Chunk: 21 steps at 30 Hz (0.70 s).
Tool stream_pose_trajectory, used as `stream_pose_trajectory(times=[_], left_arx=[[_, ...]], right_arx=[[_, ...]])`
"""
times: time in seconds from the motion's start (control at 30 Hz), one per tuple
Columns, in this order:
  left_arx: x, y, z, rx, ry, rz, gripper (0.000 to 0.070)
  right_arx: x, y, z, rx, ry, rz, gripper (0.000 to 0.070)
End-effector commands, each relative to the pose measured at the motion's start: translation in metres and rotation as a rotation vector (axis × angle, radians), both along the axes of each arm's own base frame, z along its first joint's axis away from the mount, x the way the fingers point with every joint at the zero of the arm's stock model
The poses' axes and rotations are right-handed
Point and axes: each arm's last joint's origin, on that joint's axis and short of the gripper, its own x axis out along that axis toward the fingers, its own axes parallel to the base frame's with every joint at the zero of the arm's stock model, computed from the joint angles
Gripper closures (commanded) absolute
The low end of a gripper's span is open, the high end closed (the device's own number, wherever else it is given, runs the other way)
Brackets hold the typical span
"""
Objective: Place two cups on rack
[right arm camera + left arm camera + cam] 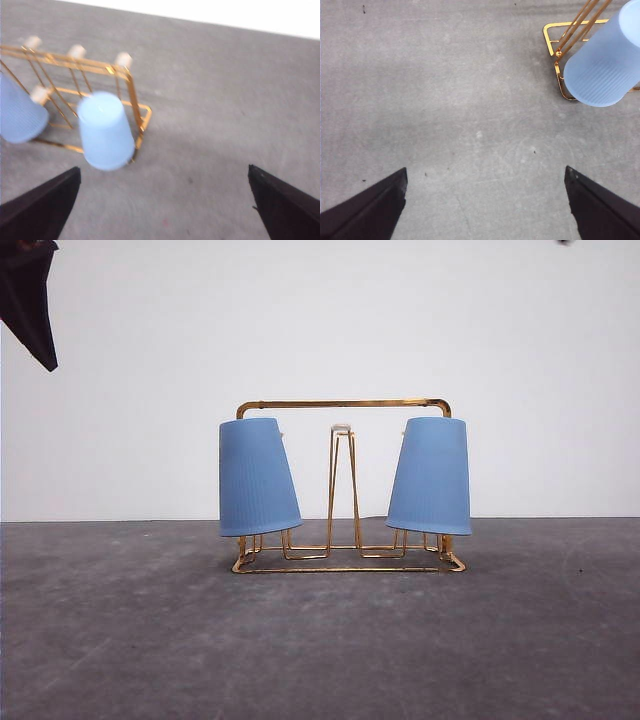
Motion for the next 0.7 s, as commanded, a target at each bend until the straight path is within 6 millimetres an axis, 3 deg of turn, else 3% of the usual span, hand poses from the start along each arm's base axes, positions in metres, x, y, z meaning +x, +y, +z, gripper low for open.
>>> stream_pose_trajectory(times=[0.0,0.2,0.43,0.47,0.5,0.57,0.67], left_arx=[[0.002,0.000,0.002,0.006,-0.011,-0.010,0.0116],[0.002,0.000,0.002,0.000,-0.007,-0.002,0.0116],[0.002,0.000,0.002,-0.006,-0.004,0.004,0.0126],[0.002,0.000,0.002,-0.006,-0.004,0.004,0.0165],[0.002,0.000,0.002,-0.006,-0.003,0.004,0.0297],[0.002,0.000,0.002,-0.005,-0.005,0.003,0.0644],[0.002,0.000,0.003,-0.007,-0.016,0.003,0.0685]], right_arx=[[-0.005,-0.003,-0.013,-0.015,0.020,-0.006,0.0000],[-0.020,-0.011,-0.054,-0.007,0.085,-0.058,0.0000],[-0.021,-0.012,-0.057,0.007,0.094,-0.068,0.0012],[-0.021,-0.012,-0.057,0.010,0.095,-0.069,0.0065],[-0.021,-0.012,-0.057,0.013,0.098,-0.069,0.0258],[-0.021,-0.012,-0.057,0.012,0.102,-0.068,0.0671],[-0.021,-0.012,-0.057,0.009,0.100,-0.066,0.0688]])
